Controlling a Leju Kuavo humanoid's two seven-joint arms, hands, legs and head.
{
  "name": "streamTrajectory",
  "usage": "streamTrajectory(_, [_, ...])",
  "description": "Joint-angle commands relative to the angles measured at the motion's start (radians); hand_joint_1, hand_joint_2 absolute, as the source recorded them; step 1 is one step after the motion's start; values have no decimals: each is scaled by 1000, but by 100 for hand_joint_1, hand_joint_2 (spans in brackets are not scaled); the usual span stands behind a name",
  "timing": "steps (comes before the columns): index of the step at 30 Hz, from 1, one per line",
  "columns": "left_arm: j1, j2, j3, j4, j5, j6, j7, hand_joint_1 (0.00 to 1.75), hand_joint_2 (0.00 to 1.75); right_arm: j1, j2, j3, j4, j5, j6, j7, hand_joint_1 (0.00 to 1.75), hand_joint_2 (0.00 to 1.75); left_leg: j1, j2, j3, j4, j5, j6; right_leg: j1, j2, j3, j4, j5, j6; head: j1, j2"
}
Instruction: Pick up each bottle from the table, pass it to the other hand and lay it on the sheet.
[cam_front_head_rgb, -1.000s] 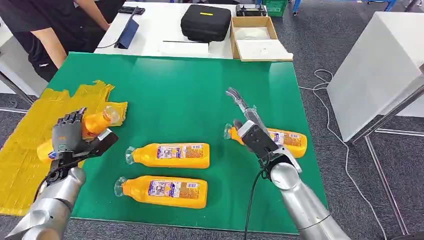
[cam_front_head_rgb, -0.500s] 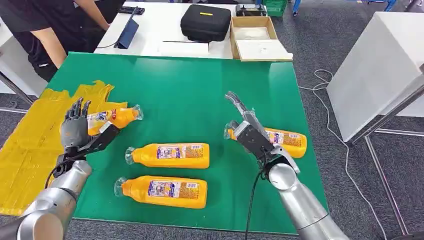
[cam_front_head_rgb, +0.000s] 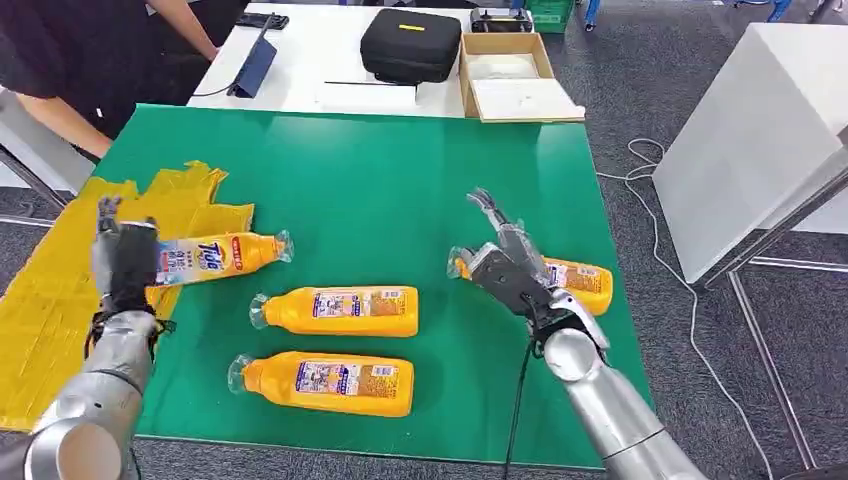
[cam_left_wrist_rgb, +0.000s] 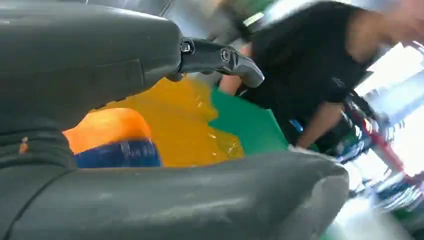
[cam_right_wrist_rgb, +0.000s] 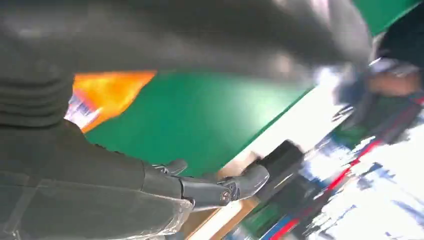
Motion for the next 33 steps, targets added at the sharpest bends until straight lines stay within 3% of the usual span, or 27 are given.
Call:
streamTrajectory(1, [-6, 6, -215, -234, 252, -27, -3, 0, 0, 18, -110, -148, 5, 200, -38, 113, 0, 175, 1, -8, 0, 1, 0, 0, 1, -8, 3, 0, -2, -1, 1, 0])
streamTrajectory(8, [-6, 6, -215, -234, 252, -27, -3, 0, 0, 18, -110, -148, 5, 200, -38, 113, 0, 175, -1, -7, 1, 0, 0, 0, 0, -9, 4, -1, -1, -1, 0, 0])
streamTrajectory(13, [1, 2, -279, -242, 306, -22, -3, 0, 0, 57, -109, -192, -26, 395, 0, 180, 0, 175, 0, -9, 7, 1, -3, -1, 2, -12, 11, -1, -4, -3, 0, 0])
streamTrajectory(18, [-26, 18, -298, -195, 333, -32, -3, 0, 0, 6, -74, -193, 112, 477, 83, 184, 0, 175, -1, -5, 3, 1, -1, 0, 1, -7, 5, -1, -1, -1, 1, 0])
streamTrajectory(26, [-157, -15, -371, -73, 330, -43, -3, 0, 0, 36, -174, -184, 211, 457, 146, 166, 0, 175, 0, -13, 1, 2, 0, 1, 2, -14, 6, -1, -2, -1, 0, 0])
streamTrajectory(33, [-147, -27, -383, -95, 363, -47, -3, 0, 0, 88, -204, -170, 237, 452, 161, 167, 0, 175, -1, -9, 3, 1, 0, 1, 1, -11, 7, -2, -1, -1, 0, 0])
